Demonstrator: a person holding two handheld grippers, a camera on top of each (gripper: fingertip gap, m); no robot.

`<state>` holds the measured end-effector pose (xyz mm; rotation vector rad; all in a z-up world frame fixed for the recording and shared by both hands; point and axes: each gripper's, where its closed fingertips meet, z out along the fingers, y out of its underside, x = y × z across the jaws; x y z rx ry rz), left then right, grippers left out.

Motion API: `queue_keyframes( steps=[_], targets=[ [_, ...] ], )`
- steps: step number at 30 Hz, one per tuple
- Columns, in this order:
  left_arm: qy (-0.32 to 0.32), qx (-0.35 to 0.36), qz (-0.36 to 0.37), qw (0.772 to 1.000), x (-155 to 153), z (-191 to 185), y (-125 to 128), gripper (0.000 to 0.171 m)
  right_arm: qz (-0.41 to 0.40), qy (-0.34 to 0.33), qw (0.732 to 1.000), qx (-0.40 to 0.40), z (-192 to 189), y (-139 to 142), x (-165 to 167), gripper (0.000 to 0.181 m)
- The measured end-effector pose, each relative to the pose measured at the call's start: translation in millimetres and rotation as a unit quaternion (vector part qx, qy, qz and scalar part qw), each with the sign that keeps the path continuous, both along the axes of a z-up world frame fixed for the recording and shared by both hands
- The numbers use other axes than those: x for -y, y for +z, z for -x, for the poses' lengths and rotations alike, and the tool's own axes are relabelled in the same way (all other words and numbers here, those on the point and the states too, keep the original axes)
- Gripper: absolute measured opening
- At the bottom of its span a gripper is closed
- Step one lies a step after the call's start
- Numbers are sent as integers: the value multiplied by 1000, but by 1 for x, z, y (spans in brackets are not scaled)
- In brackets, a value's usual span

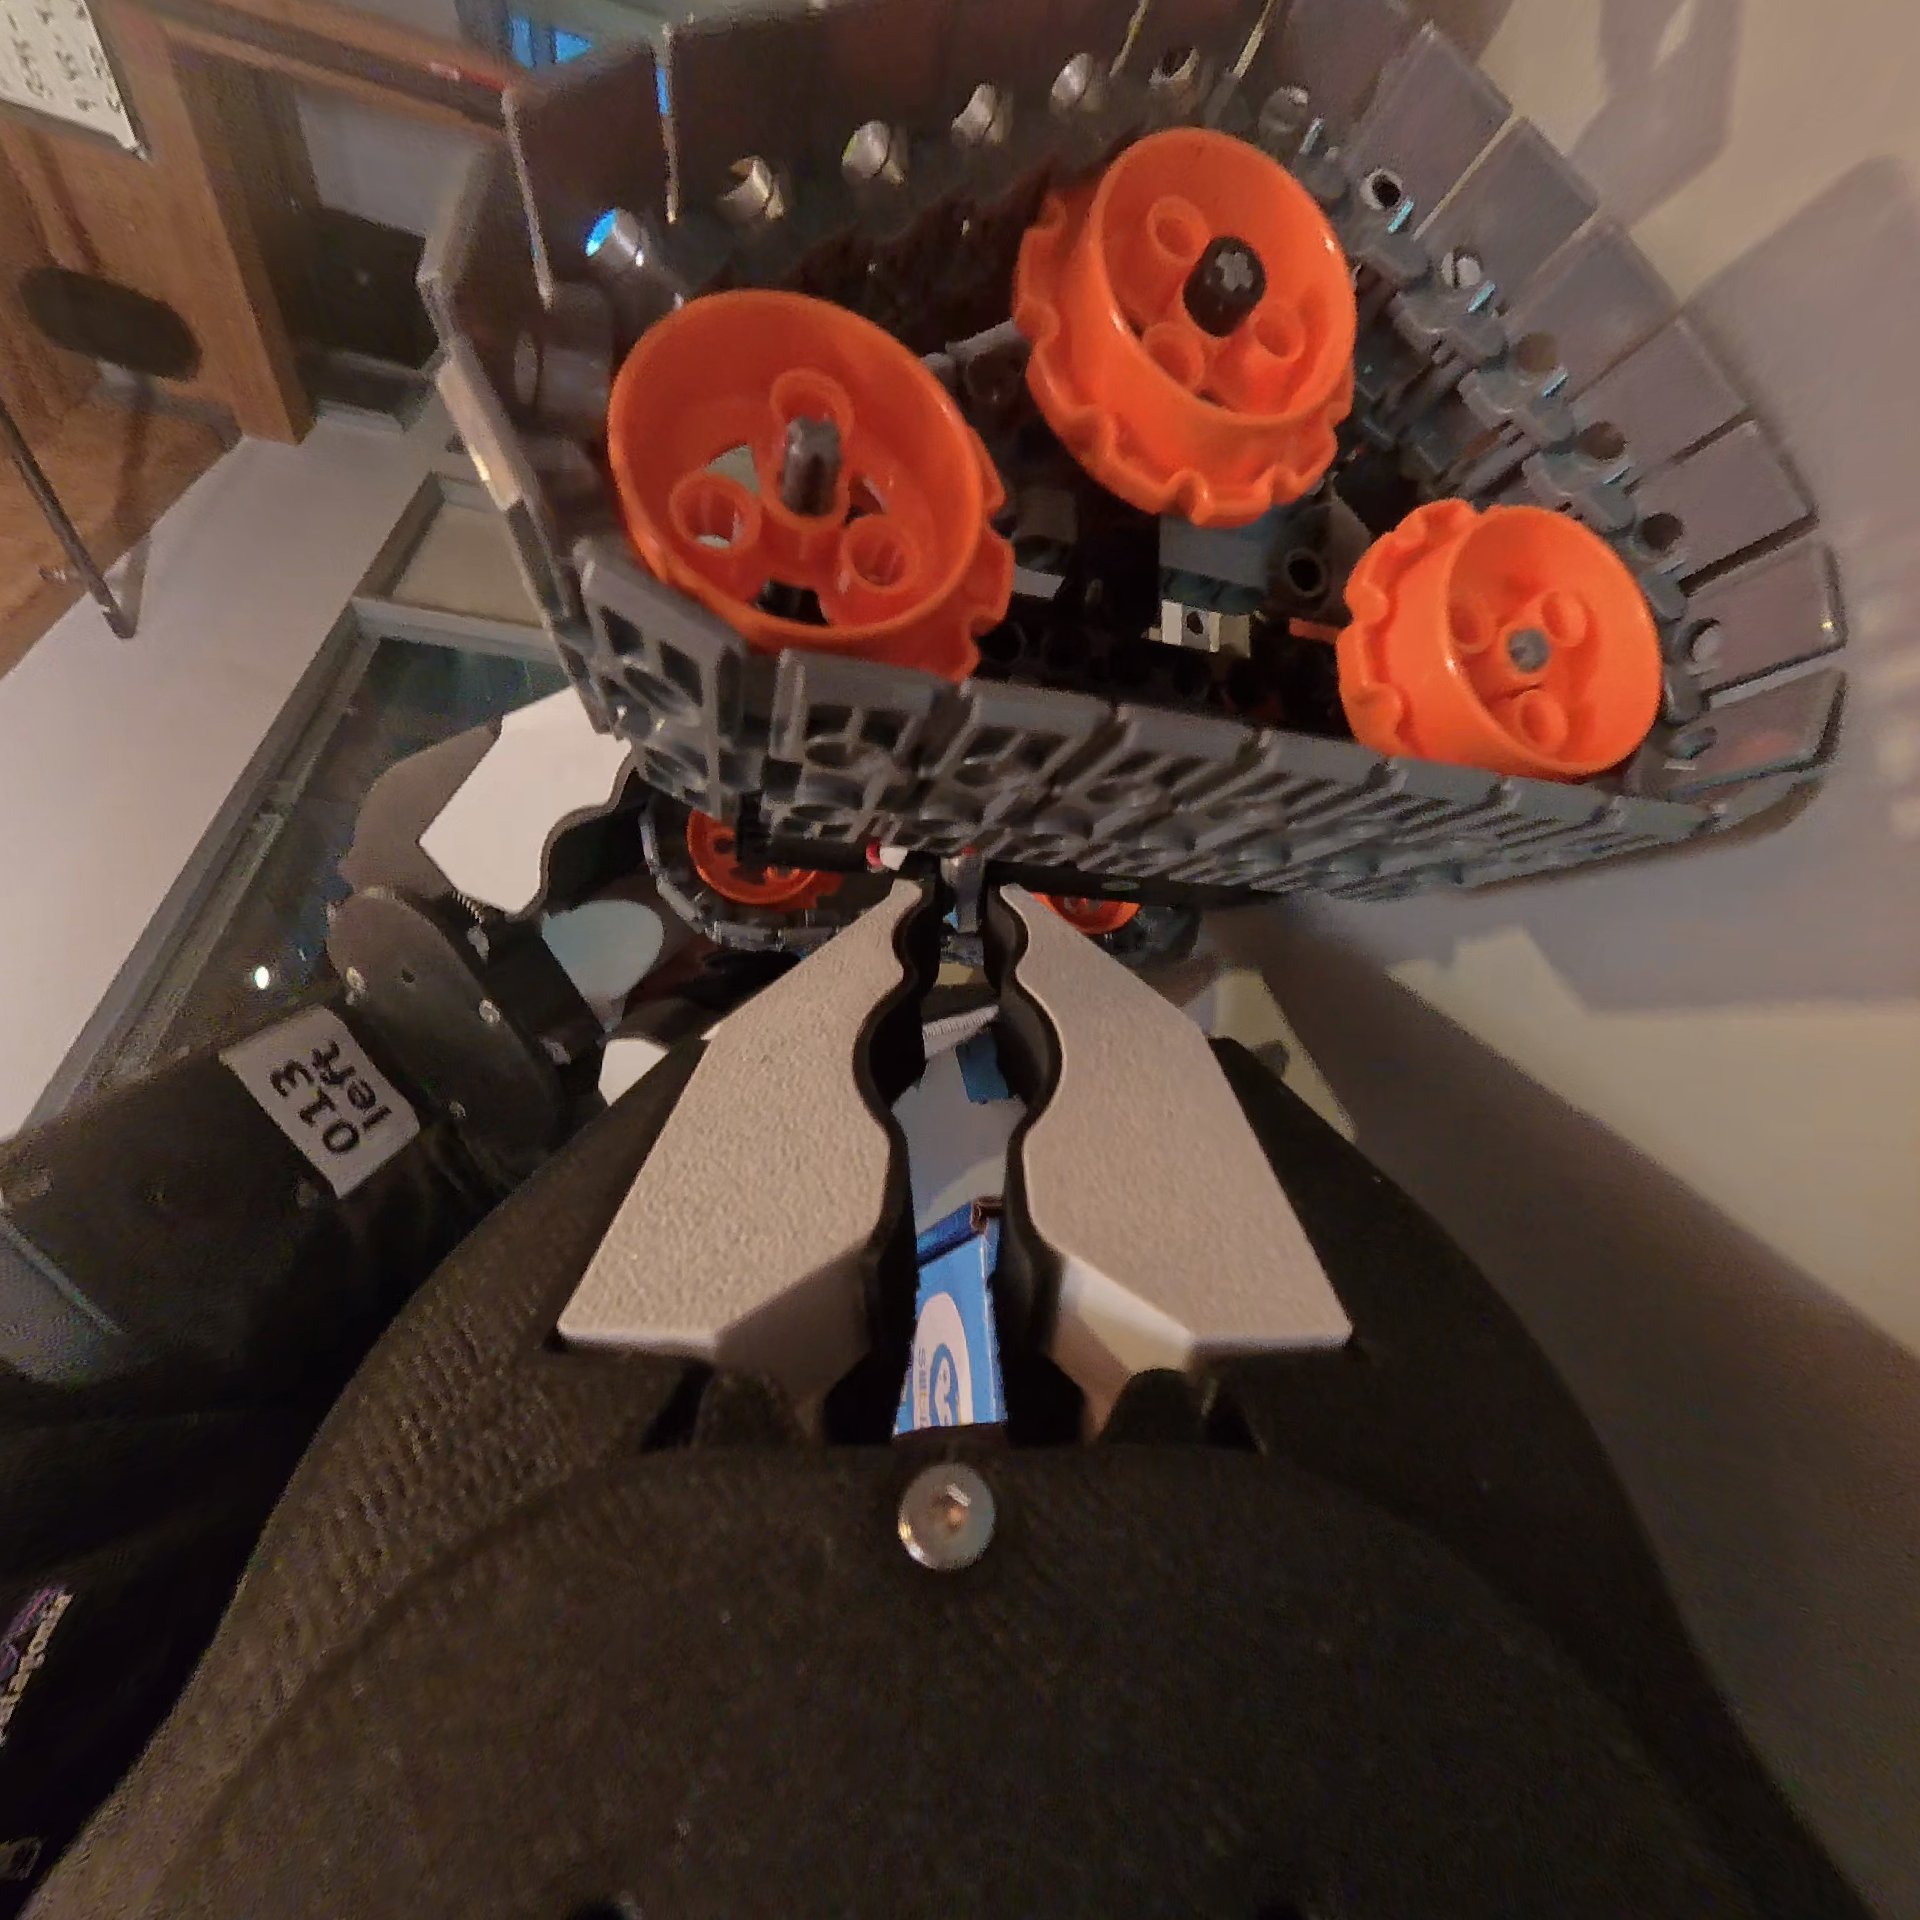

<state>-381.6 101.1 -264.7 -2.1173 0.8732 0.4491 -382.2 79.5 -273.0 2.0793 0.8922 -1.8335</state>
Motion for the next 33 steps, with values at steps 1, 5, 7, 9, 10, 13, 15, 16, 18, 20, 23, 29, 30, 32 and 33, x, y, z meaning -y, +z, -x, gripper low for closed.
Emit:
queue_keyframes(
  steps=[1, 5, 7, 9, 10, 13, 15, 16, 18, 20, 23, 29, 30, 32, 33],
  targets=[
    [0, -6, -7, 1000, -1, 0, 0, 65, 2, -6, 1000, 2, 1, 0, -1, 4],
    [14, -45, -31, 998, -4, 6, 2, 63, 17, -19, 1000, 2, 3, 0, -1, 4],
    [22, -40, -36, 998, -5, 7, 3, 61, 25, -19, 1000, 0, 4, 0, 1, 5],
    [20, -36, -37, 998, -5, 7, 4, 59, 40, -17, 999, -14, 4, 3, 1, 6],
    [22, -33, -39, 998, -6, 6, 5, 57, 46, -16, 999, -25, 4, 6, 0, 7],
    [22, -32, -41, 998, -6, 5, 5, 56, 52, -11, 998, -35, 2, 8, 0, 7],
    [26, -22, -41, 999, -6, 5, 6, 55, 45, -11, 998, -37, 1, 8, 0, 7],
    [26, -19, -40, 999, -6, 6, 6, 54, 42, -10, 998, -40, 1, 9, 0, 9],
    [29, -14, -40, 999, -6, 6, 6, 54, 46, -7, 998, -51, 0, 12, 1, 14],
    [29, -16, -39, 999, -6, 5, 6, 54, 42, -3, 997, -59, -1, 15, 2, 22],
    [28, -8, -39, 999, -6, 5, 6, 54, 45, 0, 996, -76, -3, 19, 2, 29],
    [23, 17, -34, 999, -6, 4, 6, 54, 40, 11, 994, -102, -8, 23, 4, 34],
    [23, 28, -33, 999, -7, 3, 7, 54, 41, 13, 993, -110, -8, 24, 4, 33],
    [21, 38, -28, 999, -6, 3, 7, 54, 38, 14, 992, -121, -9, 23, 4, 30],
    [22, 42, -28, 998, -6, 3, 7, 53, 46, 15, 991, -124, -9, 23, 3, 28]
  ],
)
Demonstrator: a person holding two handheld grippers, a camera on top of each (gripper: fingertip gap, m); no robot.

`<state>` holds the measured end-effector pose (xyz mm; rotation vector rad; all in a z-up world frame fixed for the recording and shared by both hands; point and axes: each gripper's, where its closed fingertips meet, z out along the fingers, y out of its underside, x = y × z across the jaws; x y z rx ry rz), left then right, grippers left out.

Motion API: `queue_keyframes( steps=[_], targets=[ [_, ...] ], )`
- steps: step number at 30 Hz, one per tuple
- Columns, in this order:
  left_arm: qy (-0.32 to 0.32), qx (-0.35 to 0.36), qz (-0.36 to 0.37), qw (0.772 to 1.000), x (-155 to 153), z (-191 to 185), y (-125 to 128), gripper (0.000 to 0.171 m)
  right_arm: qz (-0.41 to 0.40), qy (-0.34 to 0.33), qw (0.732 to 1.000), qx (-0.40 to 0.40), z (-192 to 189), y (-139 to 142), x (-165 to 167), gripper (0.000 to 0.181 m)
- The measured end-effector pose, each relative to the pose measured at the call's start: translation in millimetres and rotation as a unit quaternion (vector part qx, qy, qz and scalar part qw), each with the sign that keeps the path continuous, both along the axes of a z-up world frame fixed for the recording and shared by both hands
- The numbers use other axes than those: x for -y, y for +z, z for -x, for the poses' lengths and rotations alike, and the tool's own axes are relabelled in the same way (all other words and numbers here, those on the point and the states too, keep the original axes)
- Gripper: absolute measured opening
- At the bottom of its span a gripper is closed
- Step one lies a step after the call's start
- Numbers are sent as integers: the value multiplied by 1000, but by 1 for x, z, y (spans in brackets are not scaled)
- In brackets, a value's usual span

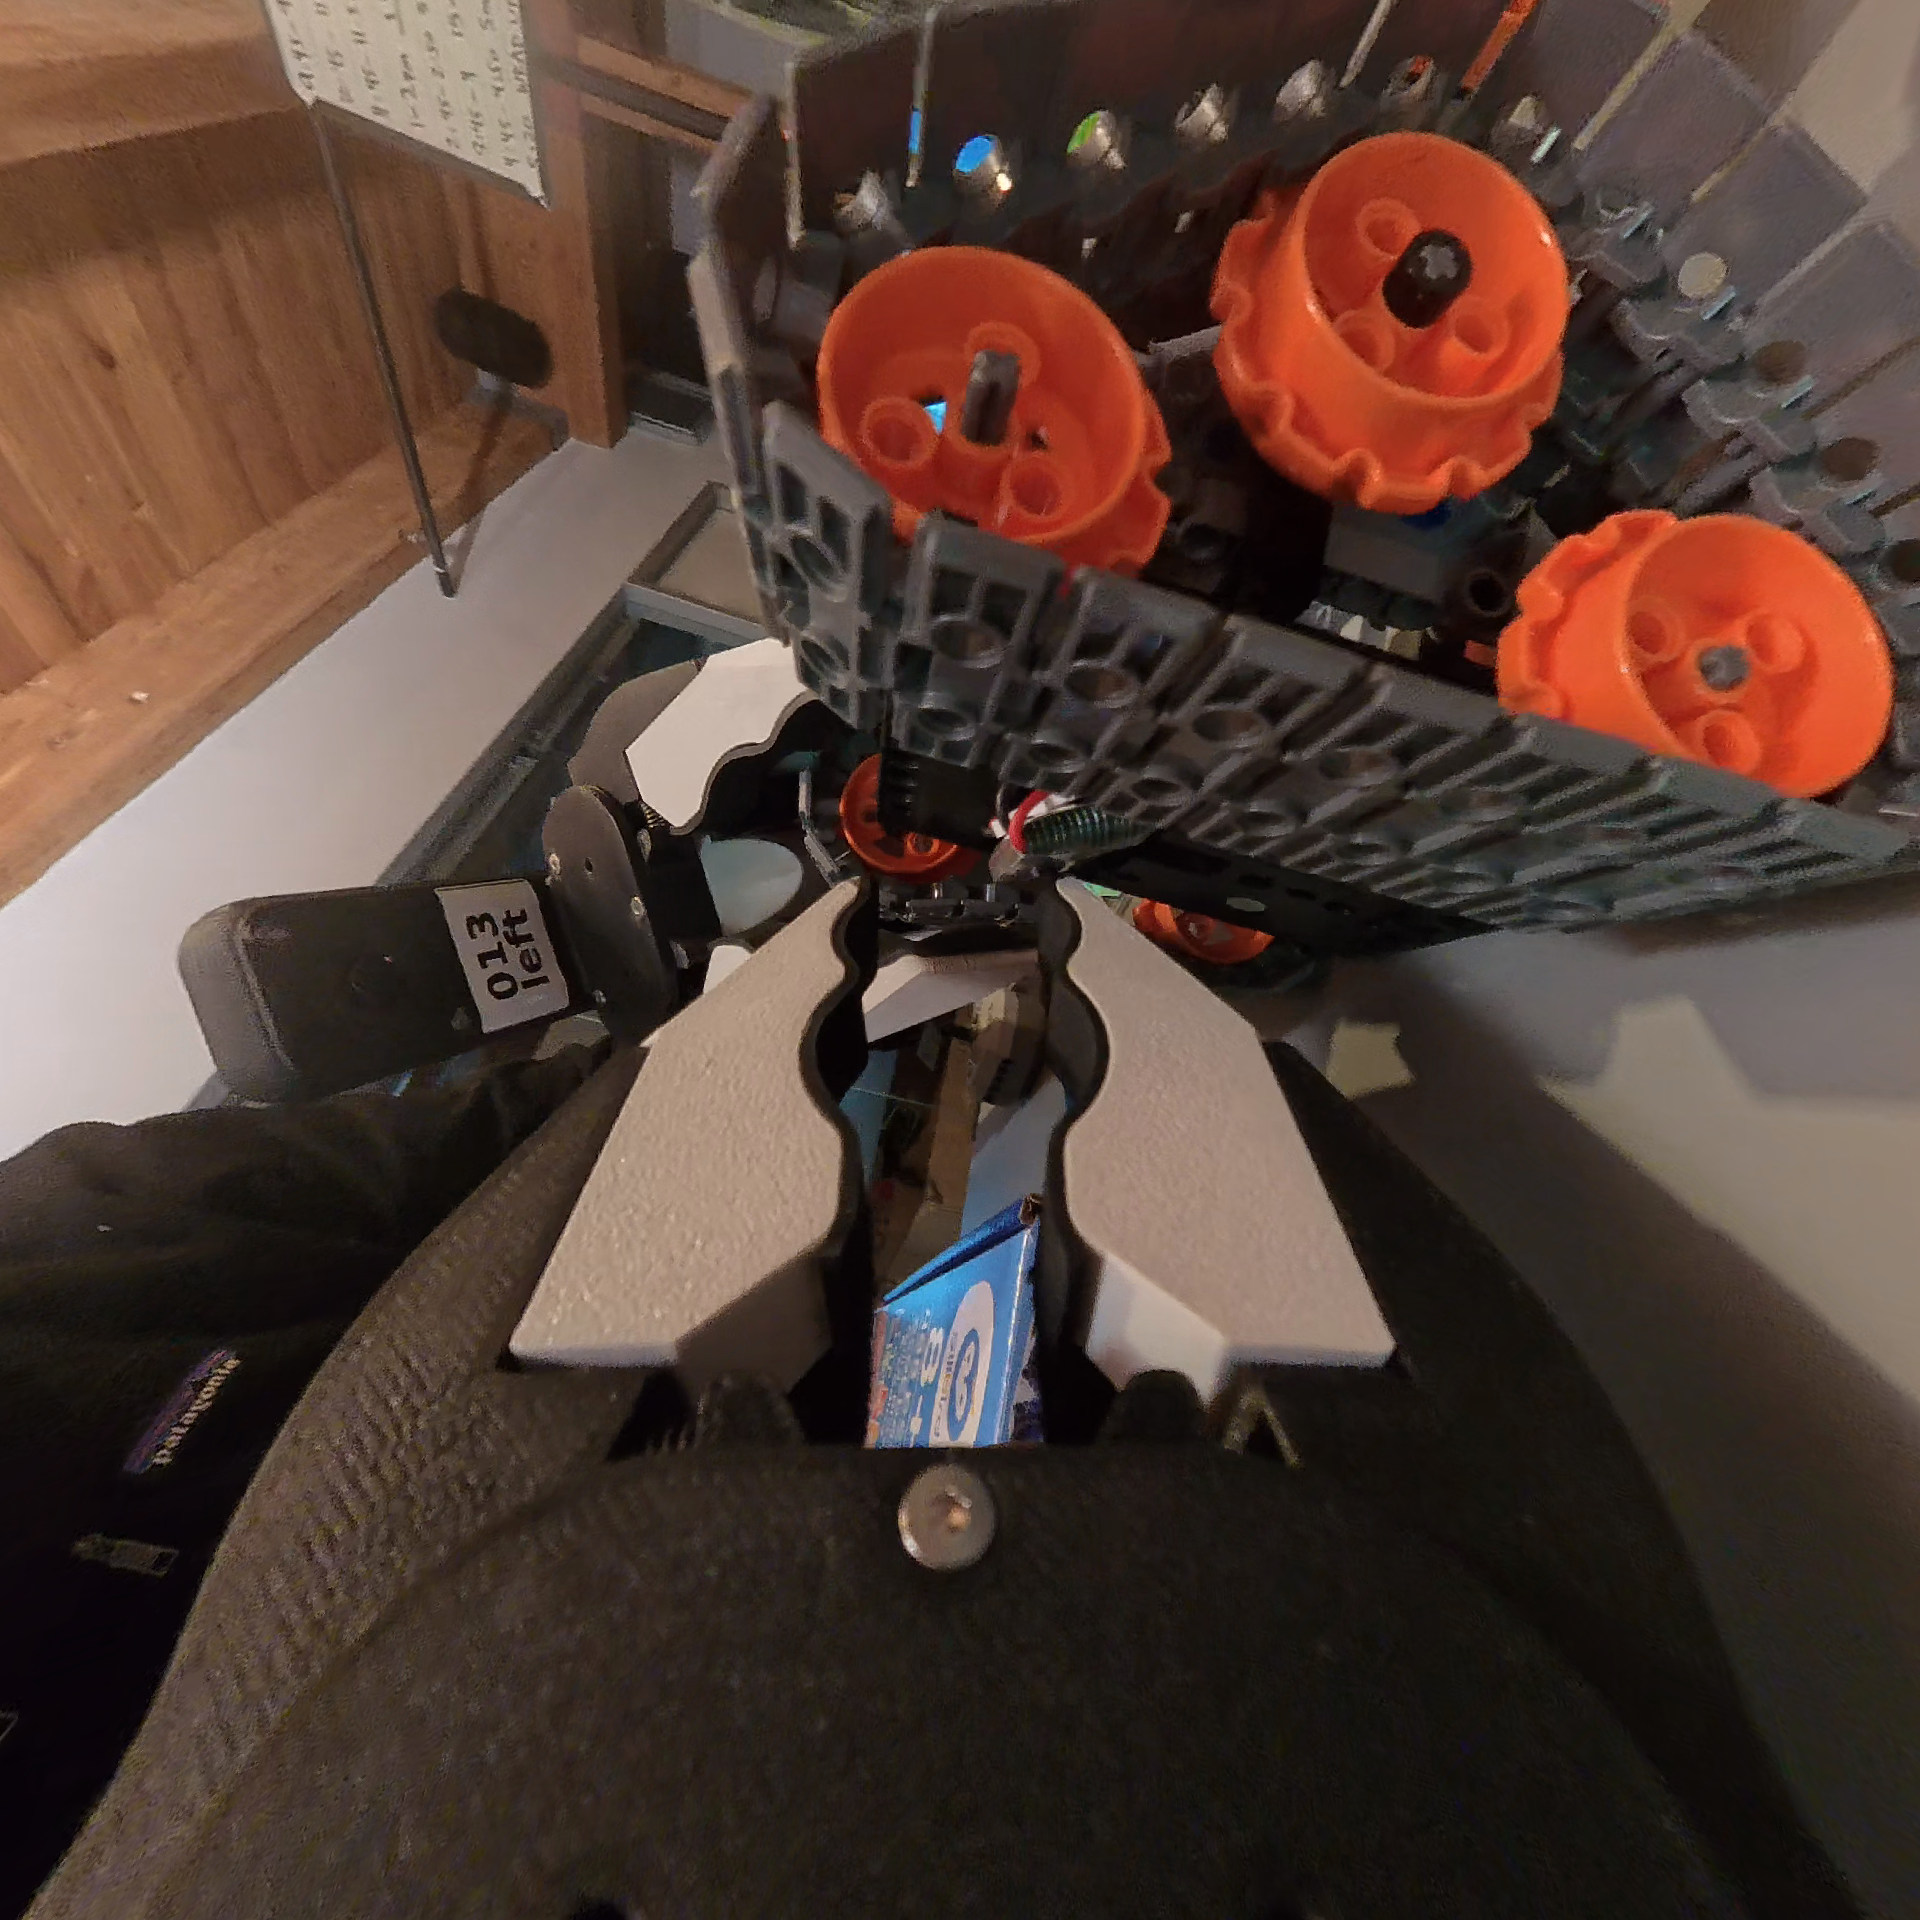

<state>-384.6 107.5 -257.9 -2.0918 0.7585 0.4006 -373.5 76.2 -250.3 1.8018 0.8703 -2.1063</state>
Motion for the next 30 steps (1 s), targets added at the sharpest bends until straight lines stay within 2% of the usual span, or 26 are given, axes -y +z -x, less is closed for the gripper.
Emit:
queue_keyframes(
  steps=[9, 12, 22, 24, 30],
  targets=[
    [3, 38, 2, 999, 0, -1, 1, 53, 11, 6, 999, -38, -3, 3, 0, 25],
    [3, 38, 2, 999, 0, -2, 1, 54, 23, 7, 999, -38, -2, -1, -2, 16],
    [8, 65, 5, 998, 0, -1, 3, 53, 43, 19, 998, -44, -2, 1, -2, 26],
    [9, 49, 3, 999, 0, 0, 2, 53, 44, 19, 998, -44, -1, 0, -2, 28],
    [25, 65, -13, 998, -2, 2, 6, 46, 47, 20, 998, -42, 0, 0, -2, 30]
  ],
)
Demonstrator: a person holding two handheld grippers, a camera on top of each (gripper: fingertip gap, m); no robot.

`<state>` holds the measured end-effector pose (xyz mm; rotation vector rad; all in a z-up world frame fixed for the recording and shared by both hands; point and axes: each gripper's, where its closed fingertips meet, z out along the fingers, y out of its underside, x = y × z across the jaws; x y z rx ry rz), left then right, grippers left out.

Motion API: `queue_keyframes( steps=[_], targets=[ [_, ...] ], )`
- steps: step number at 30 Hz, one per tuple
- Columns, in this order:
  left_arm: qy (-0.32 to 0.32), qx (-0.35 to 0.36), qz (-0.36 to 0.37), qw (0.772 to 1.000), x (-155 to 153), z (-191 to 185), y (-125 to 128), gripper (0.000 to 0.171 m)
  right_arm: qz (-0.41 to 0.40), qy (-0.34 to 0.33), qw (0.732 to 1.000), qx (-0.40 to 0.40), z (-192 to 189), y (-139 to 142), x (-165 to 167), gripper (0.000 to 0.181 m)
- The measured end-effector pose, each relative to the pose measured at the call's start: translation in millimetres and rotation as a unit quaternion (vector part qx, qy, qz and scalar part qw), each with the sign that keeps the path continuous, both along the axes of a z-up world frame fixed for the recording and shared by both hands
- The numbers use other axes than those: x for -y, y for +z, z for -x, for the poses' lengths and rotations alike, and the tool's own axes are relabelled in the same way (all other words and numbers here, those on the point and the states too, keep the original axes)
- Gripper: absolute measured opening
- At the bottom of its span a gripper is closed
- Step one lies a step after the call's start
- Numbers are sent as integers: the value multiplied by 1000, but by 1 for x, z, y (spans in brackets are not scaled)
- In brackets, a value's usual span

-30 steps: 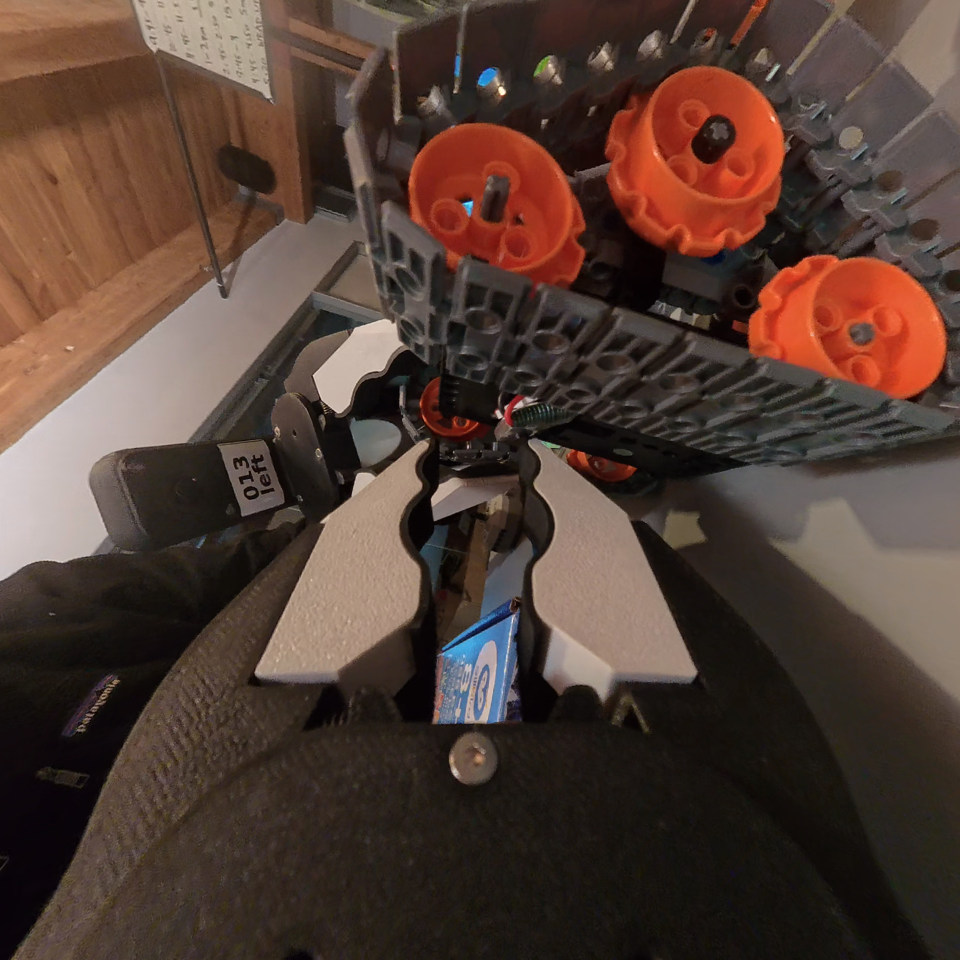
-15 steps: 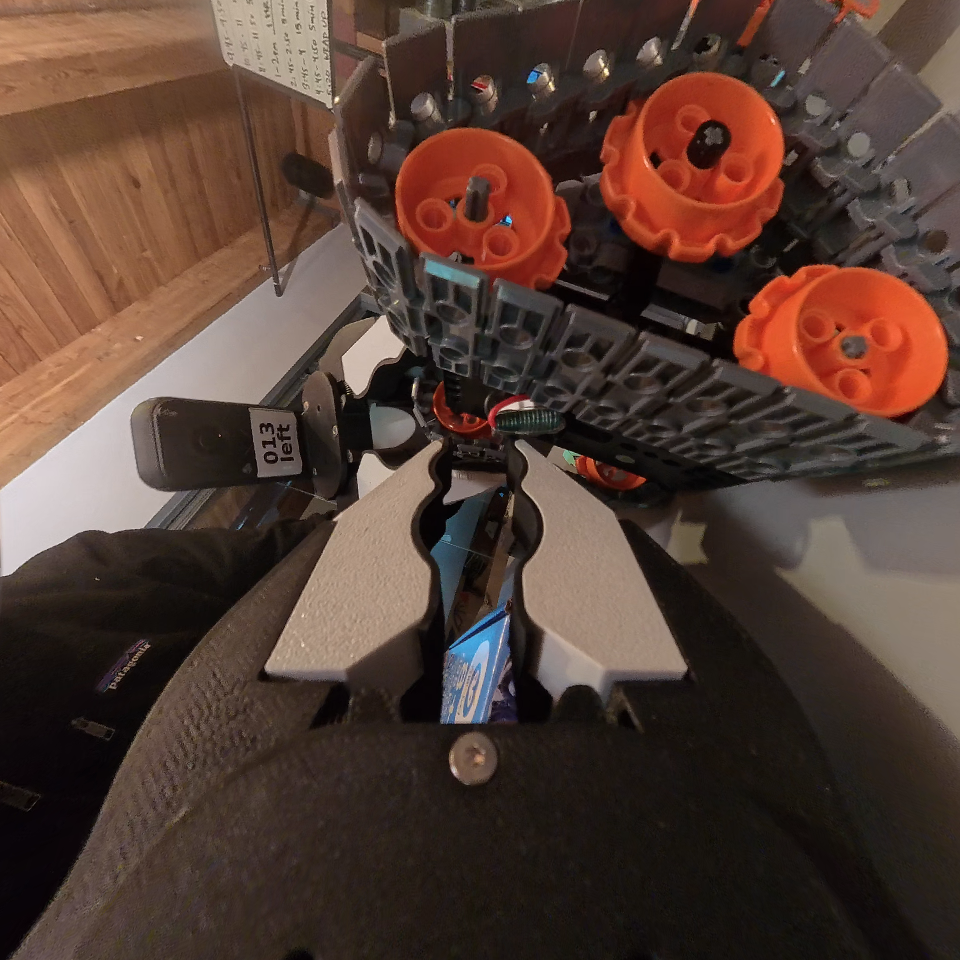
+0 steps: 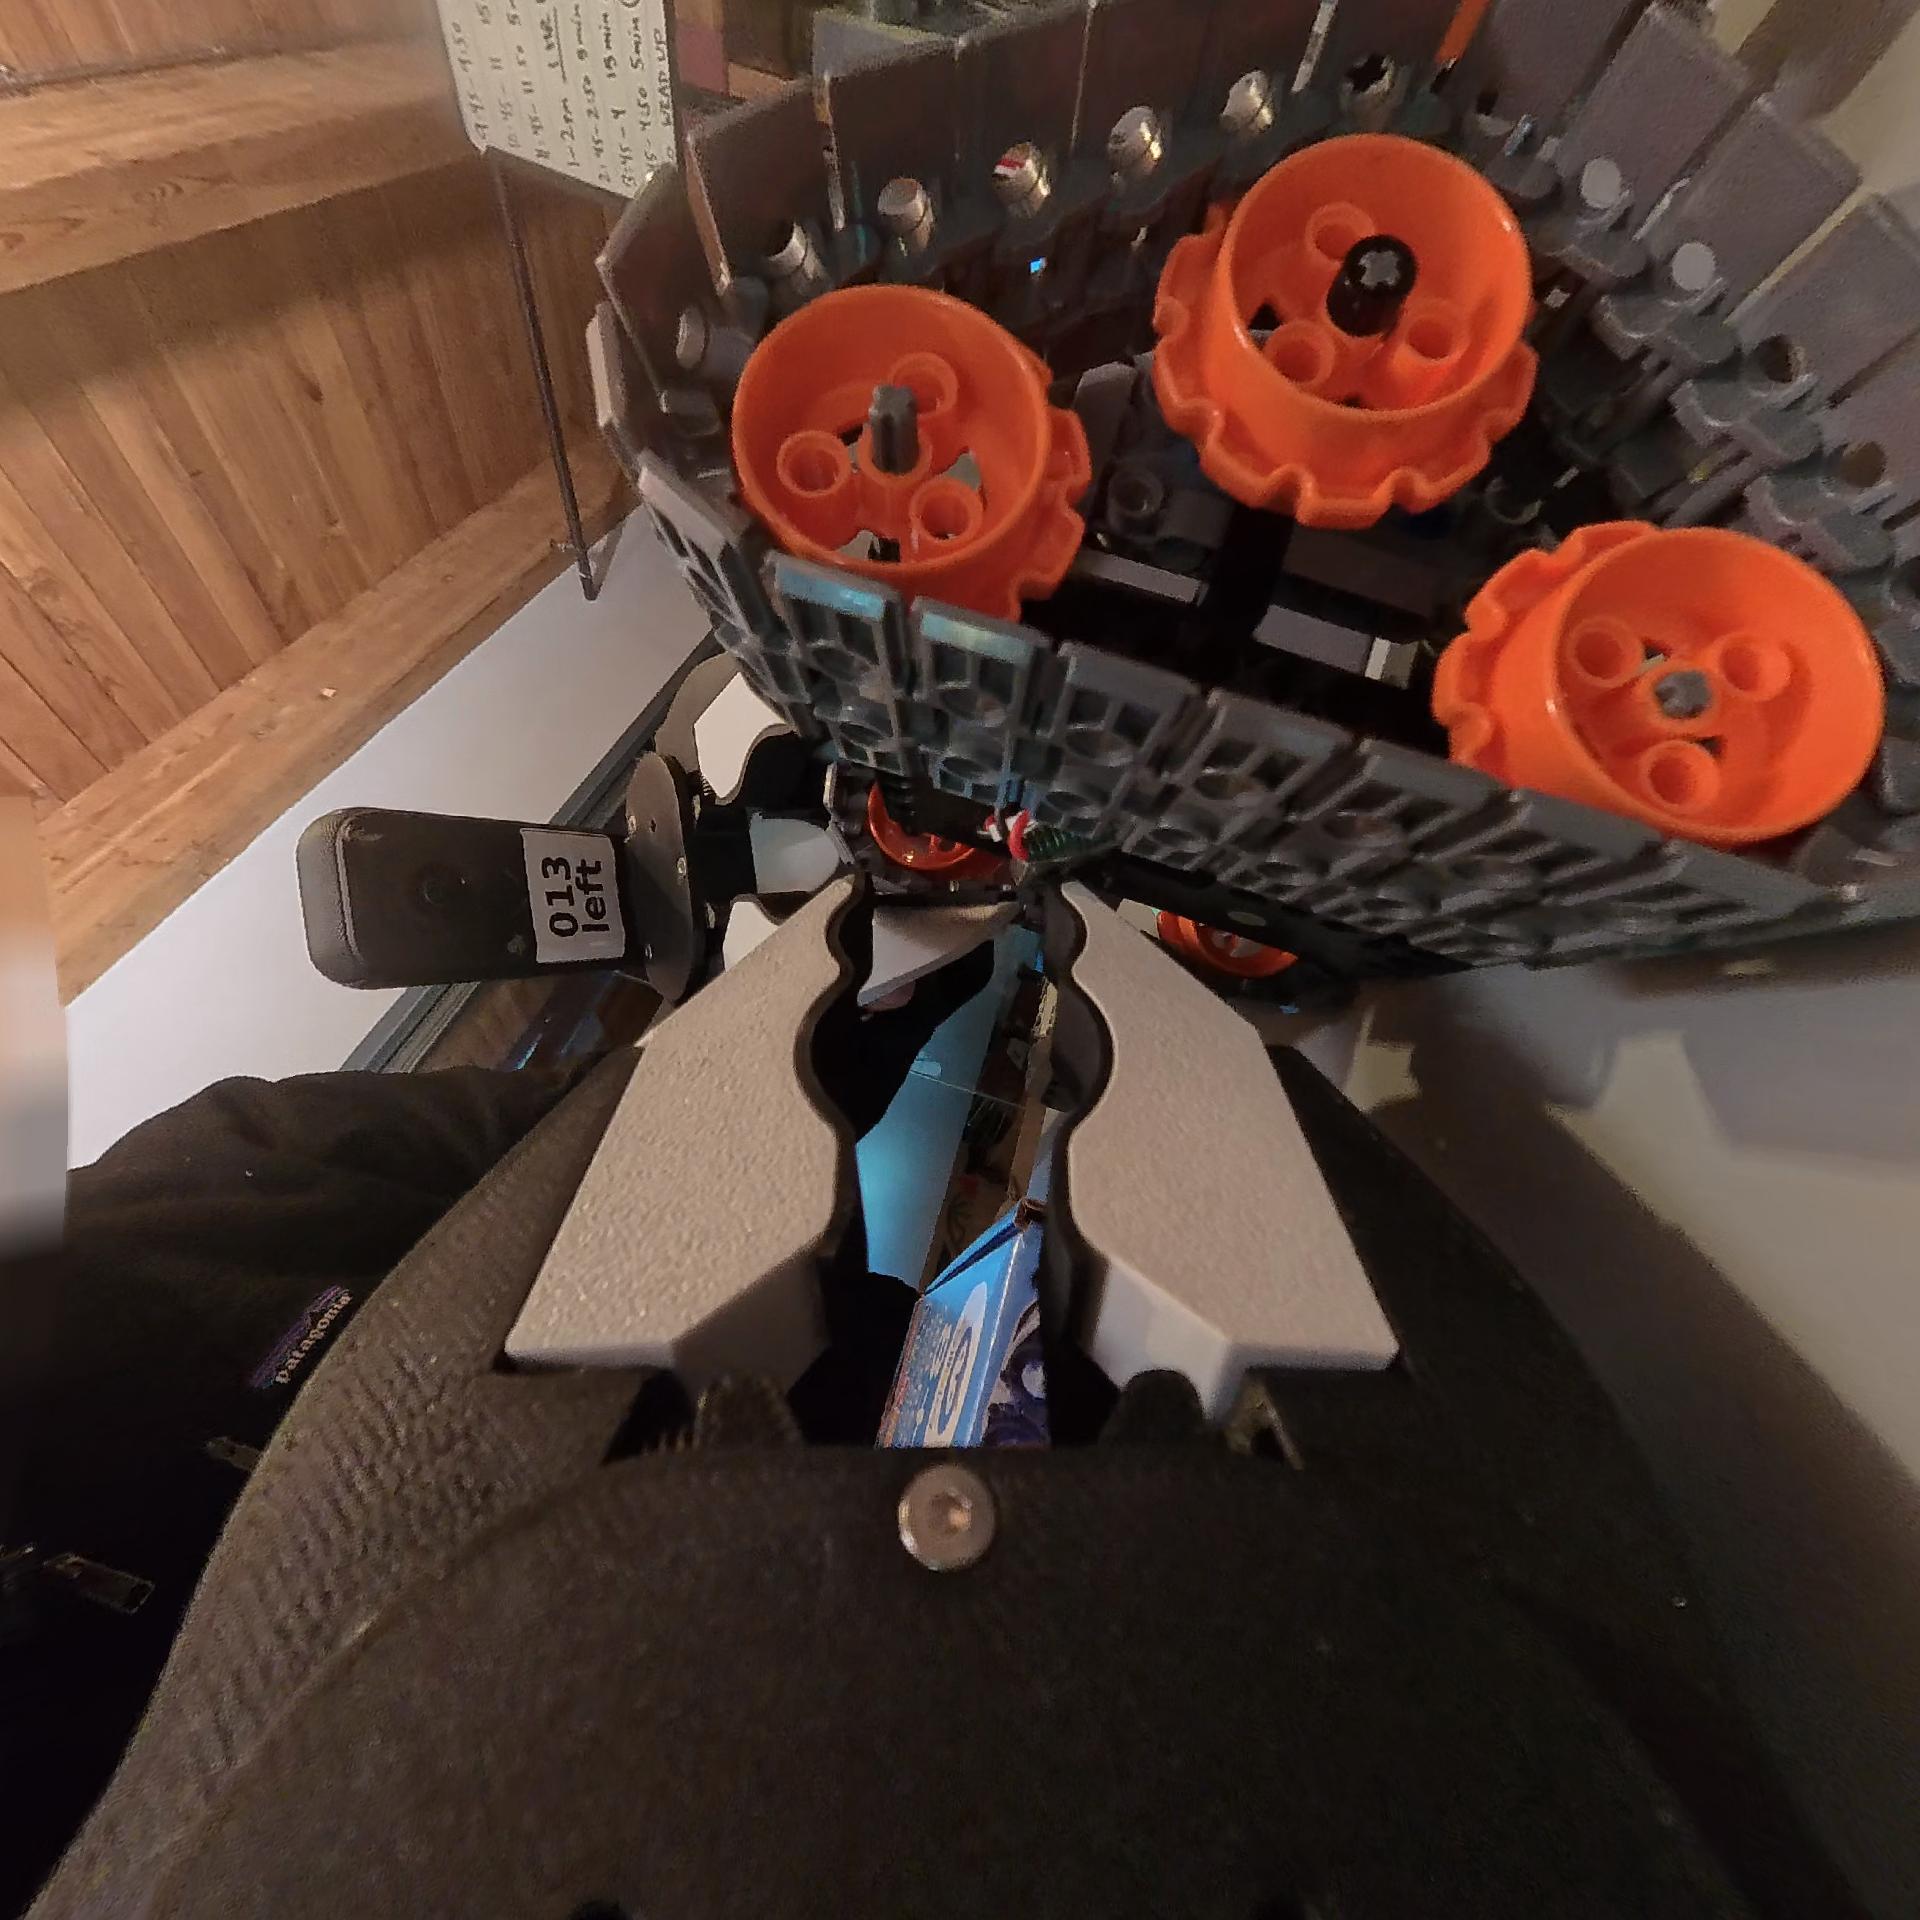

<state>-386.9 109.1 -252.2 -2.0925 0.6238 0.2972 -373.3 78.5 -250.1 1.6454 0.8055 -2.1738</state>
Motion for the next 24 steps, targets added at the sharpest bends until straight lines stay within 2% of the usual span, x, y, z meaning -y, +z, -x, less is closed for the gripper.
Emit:
queue_keyframes(
  steps=[12, 14, 19, 22, 24],
  targets=[
    [19, 4, -7, 1000, -1, 4, 1, 44, -19, 7, 1000, 13, -7, -2, 4, 32],
    [18, 6, -8, 1000, -1, 4, 1, 43, -33, 10, 999, 28, -11, -4, 7, 27],
    [15, 7, -4, 1000, -2, 3, 1, 43, -153, 12, 985, 72, -22, -12, 17, 13],
    [14, 7, -3, 1000, -2, 3, 1, 43, -253, -20, 964, 80, -27, -14, 7, 6],
    [14, 6, -3, 1000, -2, 3, 0, 43, -339, -59, 935, 85, -27, -16, -6, 2]
  ],
)
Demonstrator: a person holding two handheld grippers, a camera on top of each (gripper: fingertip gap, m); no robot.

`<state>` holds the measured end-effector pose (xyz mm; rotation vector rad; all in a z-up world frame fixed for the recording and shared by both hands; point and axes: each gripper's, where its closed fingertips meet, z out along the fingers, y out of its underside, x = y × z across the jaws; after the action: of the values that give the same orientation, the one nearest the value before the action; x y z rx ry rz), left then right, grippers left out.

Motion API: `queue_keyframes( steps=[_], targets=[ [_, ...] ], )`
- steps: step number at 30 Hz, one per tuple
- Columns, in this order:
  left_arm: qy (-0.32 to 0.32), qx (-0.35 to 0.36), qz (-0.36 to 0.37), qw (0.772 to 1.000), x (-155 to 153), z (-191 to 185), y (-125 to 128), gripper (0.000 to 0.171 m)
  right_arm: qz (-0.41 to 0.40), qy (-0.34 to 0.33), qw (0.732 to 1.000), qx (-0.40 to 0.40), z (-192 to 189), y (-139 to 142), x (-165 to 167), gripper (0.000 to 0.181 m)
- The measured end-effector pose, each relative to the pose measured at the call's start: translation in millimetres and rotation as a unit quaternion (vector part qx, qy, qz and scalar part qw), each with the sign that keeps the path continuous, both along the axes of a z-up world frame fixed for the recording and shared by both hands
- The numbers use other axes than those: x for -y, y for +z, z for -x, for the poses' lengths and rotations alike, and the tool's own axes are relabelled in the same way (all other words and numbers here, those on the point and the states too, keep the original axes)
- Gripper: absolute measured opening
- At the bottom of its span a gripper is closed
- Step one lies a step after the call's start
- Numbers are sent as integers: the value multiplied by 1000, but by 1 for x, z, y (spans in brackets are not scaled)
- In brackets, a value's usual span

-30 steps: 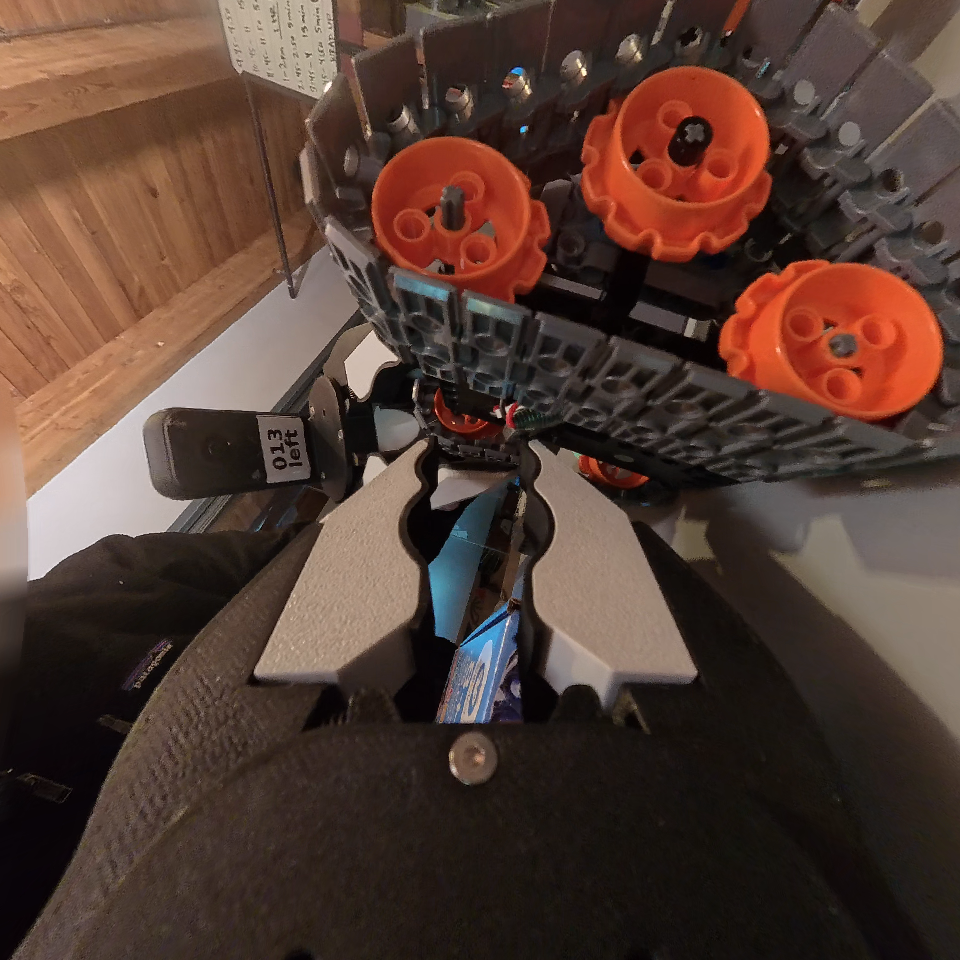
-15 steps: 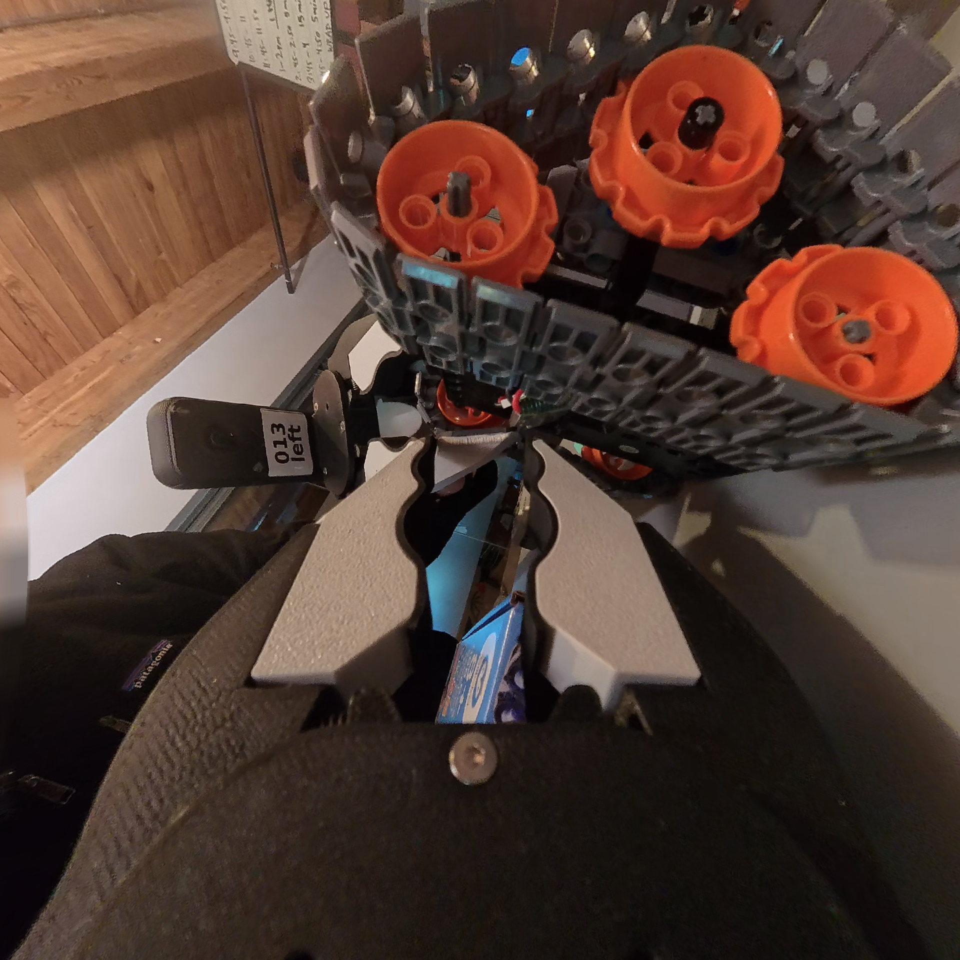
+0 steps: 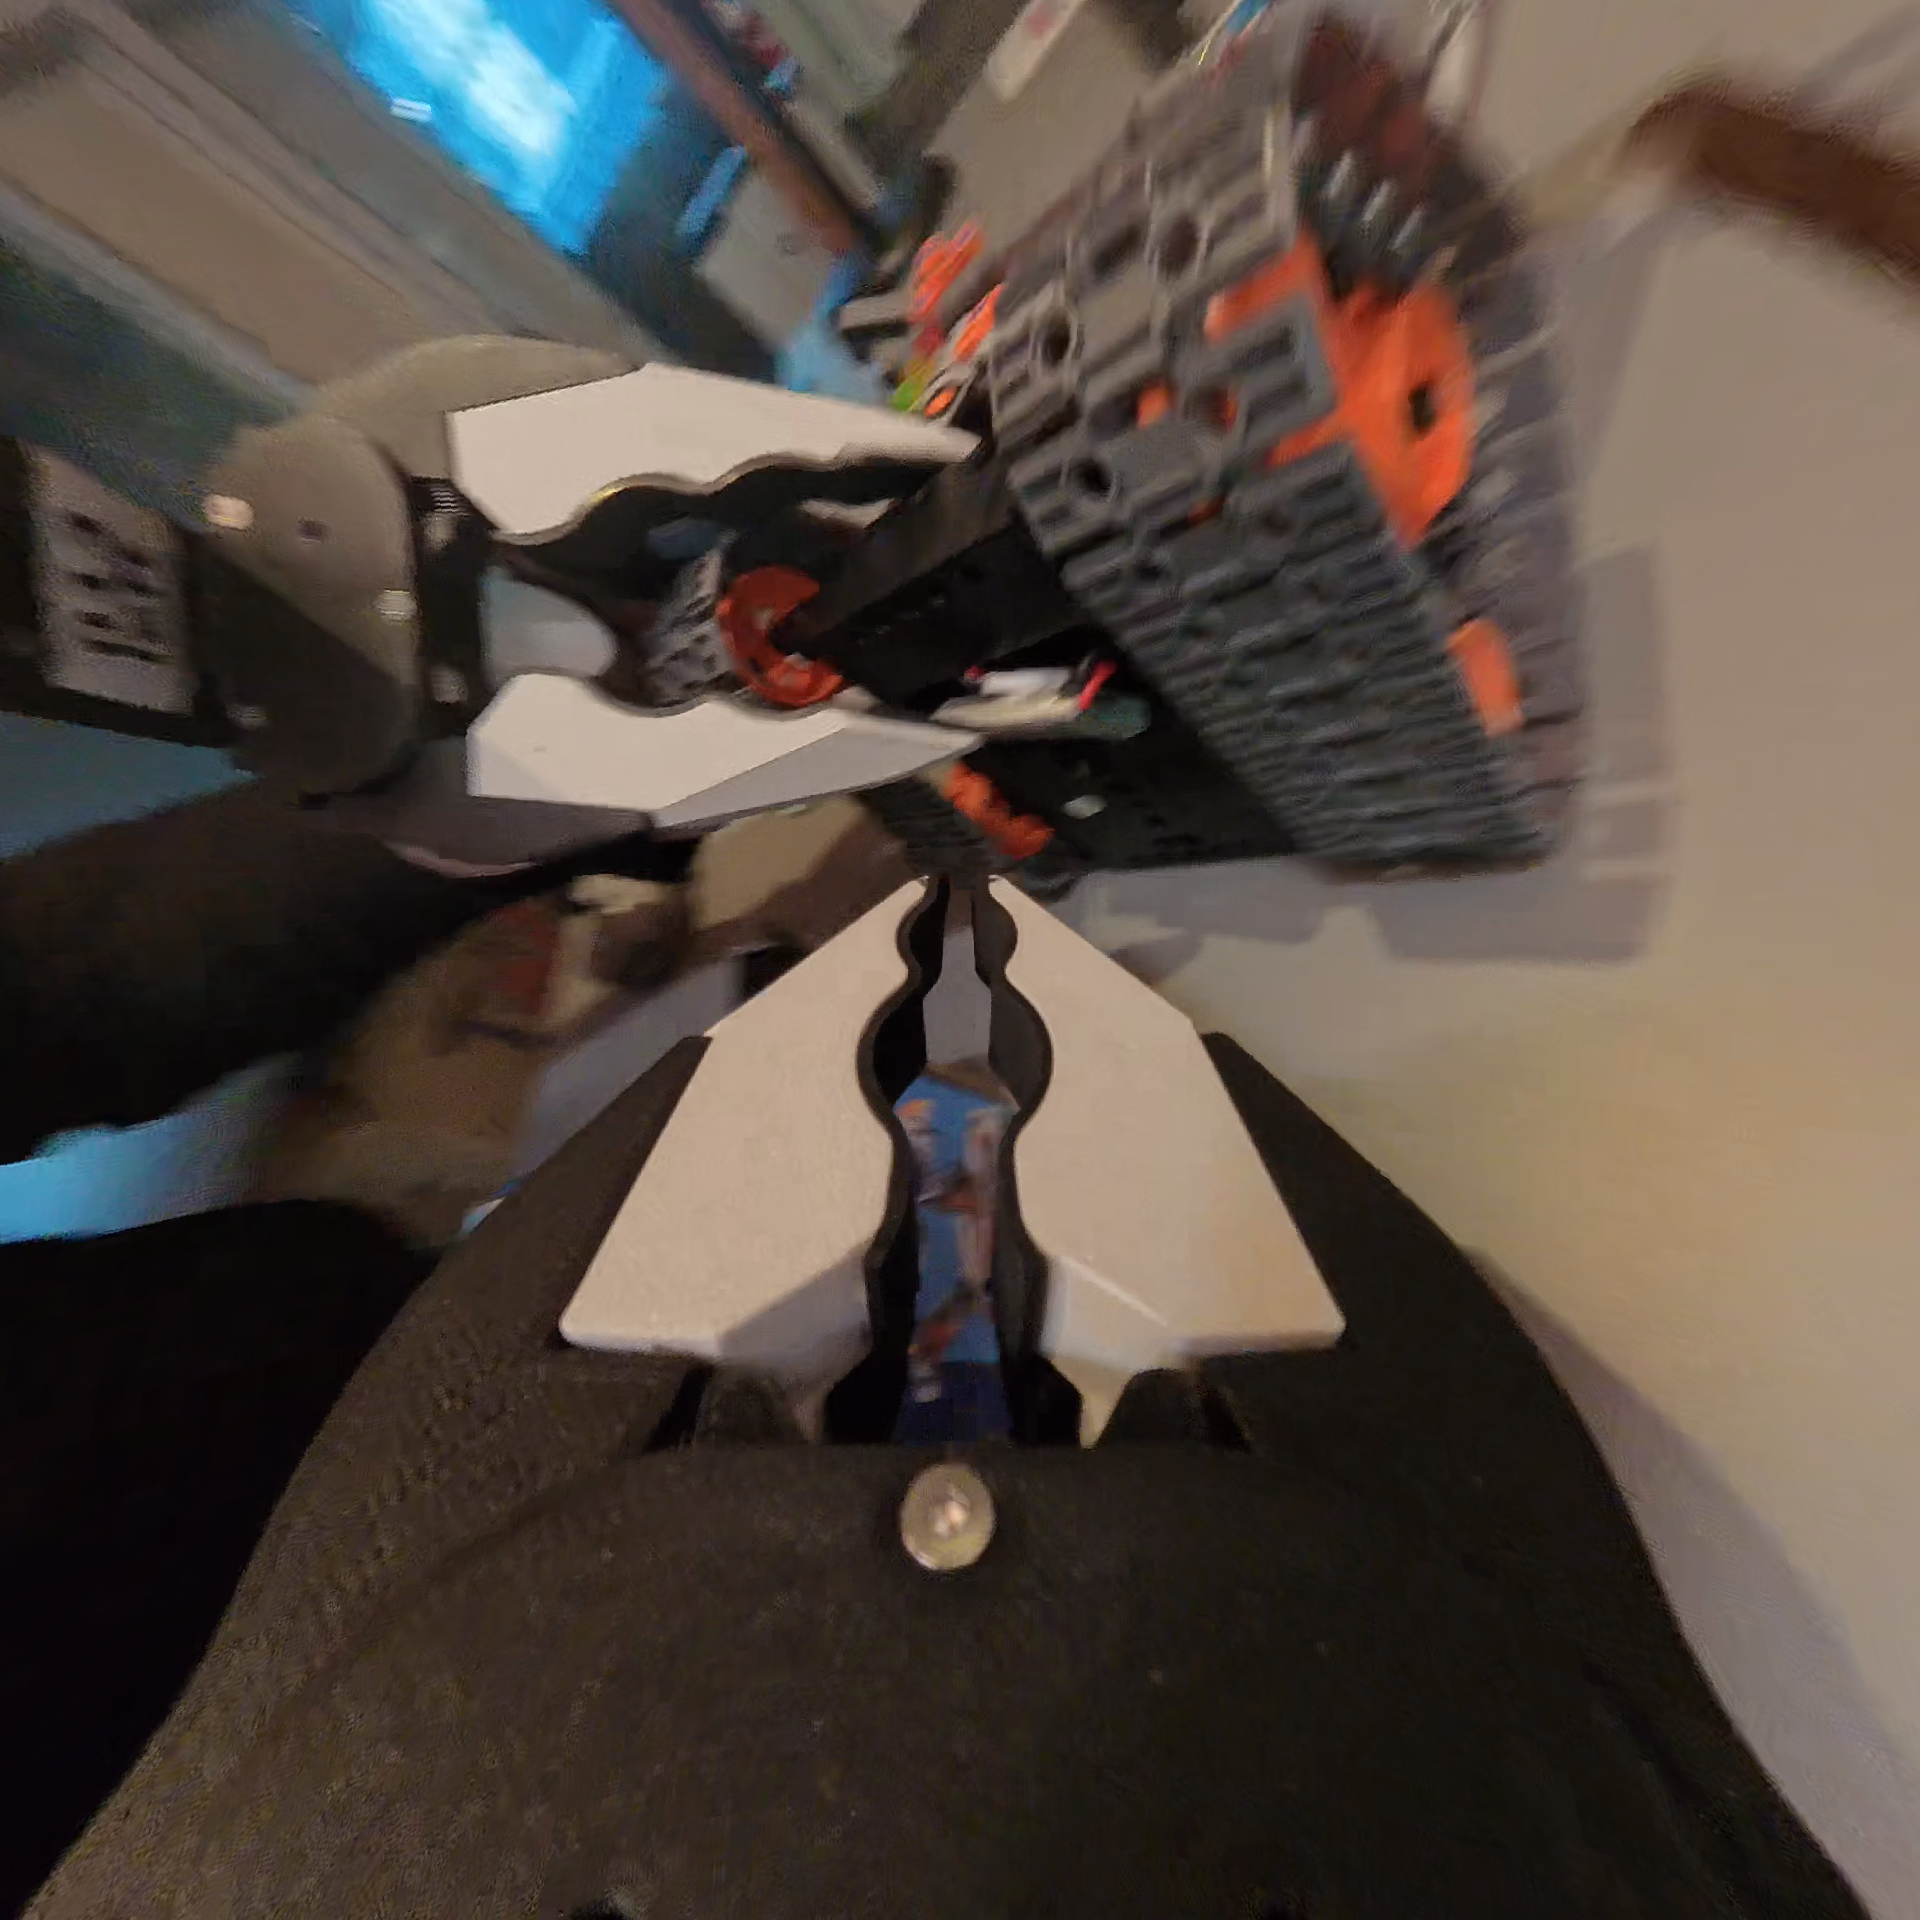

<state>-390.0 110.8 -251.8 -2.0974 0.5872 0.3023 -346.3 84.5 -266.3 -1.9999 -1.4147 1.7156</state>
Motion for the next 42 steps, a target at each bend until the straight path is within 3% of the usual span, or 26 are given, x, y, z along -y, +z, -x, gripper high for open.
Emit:
queue_keyframes(
  steps=[4, 8, 10, 19, 25, 35, 42],
  targets=[
    [-1, -1, 1, 1000, 0, 0, 0, 43, -124, -70, 990, -17, 6, 8, -23, 0],
    [-3, -4, 3, 1000, 0, -1, -1, 43, -227, -97, 969, -9, 12, 1, -34, 0],
    [-2, -3, 2, 1000, 0, -1, -1, 43, -217, -92, 971, -43, 18, 9, -29, 0],
    [-3, -3, 2, 1000, 0, -1, -1, 43, -320, -70, 944, -28, 33, -3, -27, 0],
    [-3, -4, 1, 1000, 0, 0, -1, 43, -317, -71, 946, -11, 40, -7, -28, 0],
    [-11, -3, 7, 1000, 0, 0, -2, 43, -265, -60, 960, -70, 36, 11, -17, 0],
    [-18, -13, 15, 1000, 2, 0, -3, 44, -257, -56, 964, -45, 29, 4, -23, 0]
  ],
)
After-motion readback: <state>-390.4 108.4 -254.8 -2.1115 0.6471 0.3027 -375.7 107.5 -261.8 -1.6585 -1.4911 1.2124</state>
